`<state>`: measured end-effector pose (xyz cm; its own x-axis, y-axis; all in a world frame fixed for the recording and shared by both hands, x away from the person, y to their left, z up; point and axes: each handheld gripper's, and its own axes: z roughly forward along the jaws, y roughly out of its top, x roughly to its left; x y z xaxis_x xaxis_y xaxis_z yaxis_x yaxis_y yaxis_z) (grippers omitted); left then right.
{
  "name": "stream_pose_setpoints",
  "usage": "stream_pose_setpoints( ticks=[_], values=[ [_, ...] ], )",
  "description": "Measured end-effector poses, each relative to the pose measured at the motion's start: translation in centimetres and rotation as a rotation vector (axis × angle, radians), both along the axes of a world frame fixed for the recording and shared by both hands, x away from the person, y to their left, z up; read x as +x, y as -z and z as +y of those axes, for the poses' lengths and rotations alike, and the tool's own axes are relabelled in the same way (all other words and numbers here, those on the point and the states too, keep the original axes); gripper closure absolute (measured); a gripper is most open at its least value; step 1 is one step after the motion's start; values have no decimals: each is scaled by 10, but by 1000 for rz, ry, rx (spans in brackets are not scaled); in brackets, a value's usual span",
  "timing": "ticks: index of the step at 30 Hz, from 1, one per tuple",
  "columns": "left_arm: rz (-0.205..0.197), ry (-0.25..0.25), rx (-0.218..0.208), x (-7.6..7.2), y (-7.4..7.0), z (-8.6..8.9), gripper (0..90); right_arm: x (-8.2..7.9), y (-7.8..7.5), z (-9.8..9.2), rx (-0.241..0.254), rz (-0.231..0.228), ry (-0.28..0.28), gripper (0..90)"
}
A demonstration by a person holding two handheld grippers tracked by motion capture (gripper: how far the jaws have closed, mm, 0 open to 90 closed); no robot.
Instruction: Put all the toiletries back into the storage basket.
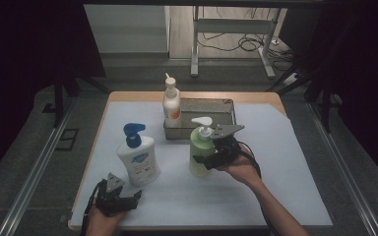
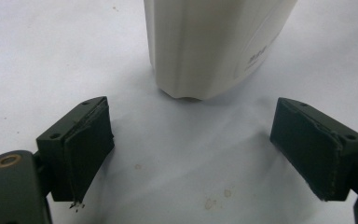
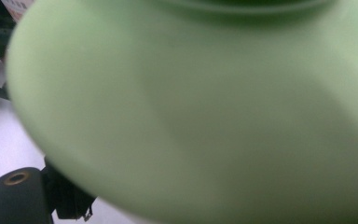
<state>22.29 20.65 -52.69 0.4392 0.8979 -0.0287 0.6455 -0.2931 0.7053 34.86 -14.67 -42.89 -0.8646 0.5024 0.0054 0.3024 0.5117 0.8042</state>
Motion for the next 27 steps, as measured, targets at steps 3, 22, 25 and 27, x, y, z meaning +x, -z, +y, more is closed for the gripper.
stream_pose_setpoints(
  ticks=[3,22,25,27],
  values=[
    [1,0,-1,0,0,0,126,0,-1,0,-7,6,7,124],
    [1,0,-1,0,0,0,125,4,-30,6,-40,37,17,128],
    [1,0,-1,0,0,0,125,6,-37,6,-36,36,23,128],
    [1,0,-2,0,0,0,125,8,-42,6,-34,36,24,128]
  ],
)
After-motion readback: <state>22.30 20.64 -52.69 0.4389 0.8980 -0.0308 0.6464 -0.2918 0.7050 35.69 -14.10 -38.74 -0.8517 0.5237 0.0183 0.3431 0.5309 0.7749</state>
